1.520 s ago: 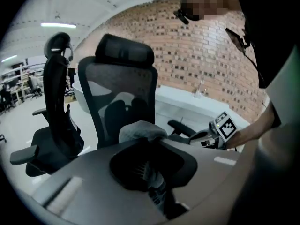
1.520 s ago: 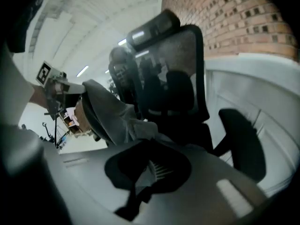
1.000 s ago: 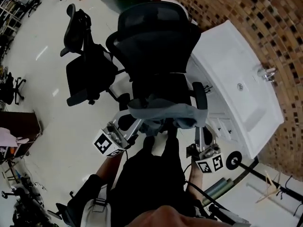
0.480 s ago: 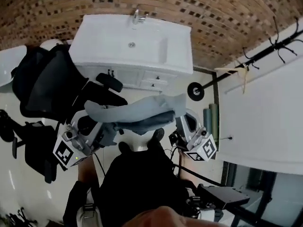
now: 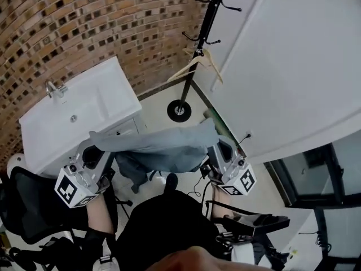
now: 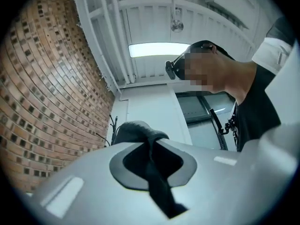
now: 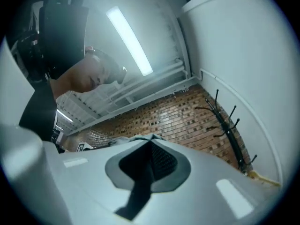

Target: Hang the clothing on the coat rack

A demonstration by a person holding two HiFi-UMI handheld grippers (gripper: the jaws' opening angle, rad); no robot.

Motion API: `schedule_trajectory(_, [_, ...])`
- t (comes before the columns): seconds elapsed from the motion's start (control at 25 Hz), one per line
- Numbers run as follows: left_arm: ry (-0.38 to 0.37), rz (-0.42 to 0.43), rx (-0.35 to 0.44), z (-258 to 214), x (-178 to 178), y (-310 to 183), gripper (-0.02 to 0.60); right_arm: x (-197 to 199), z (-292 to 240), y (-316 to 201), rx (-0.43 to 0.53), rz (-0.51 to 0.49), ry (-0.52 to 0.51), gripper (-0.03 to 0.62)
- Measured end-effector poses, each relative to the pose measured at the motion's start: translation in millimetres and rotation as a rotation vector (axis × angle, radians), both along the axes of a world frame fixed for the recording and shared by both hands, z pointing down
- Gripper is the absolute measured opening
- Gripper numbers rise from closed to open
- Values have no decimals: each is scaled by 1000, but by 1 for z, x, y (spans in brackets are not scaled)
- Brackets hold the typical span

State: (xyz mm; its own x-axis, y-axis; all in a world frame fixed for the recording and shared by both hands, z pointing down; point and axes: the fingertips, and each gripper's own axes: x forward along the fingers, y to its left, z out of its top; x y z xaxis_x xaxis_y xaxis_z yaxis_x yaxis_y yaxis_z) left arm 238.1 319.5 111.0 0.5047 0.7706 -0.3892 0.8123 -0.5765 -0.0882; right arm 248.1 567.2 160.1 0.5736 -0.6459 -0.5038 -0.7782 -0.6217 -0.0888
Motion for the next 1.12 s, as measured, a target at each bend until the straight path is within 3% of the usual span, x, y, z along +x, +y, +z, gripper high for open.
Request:
schedule_trajectory(0.28, [114, 149, -39, -56, 108, 102, 18, 71, -87, 105, -61, 146, 205, 6])
schedule_trajectory(0.56, [231, 259, -86, -126, 217, 145, 18, 159, -161, 148, -104, 266, 354, 6])
schedule_trajectory(0.72, [280, 339, -143, -169, 288, 165, 18, 220, -199, 167, -48, 286, 421, 6])
schedule_trajectory(0.8, [282, 320, -121, -192, 338, 179, 18, 256, -225, 181, 19, 275, 447, 6])
schedule_trajectory(0.84, [246, 291, -100, -200, 378, 190, 18, 283, -238, 193, 57, 283, 443, 6])
schedule_trajectory(0.92, [74, 255, -43, -197, 478, 226, 18, 362, -245, 225, 112, 345, 348, 6])
schedule_trajectory(1.0, [-183, 339, -13, -152, 560, 267, 18, 454, -193, 249, 139, 362, 98, 6])
schedule_trajectory(1.04, [-287, 415, -10, -117, 577, 282, 18, 486, -146, 250, 131, 339, -32, 6])
schedule_trajectory(1.08, [-345, 499, -6, -83, 577, 292, 20, 500, -98, 239, 111, 301, -117, 6])
schedule_trajectory(1.12, [-356, 577, -4, -57, 564, 298, 23, 498, -60, 218, 96, 242, -149, 7])
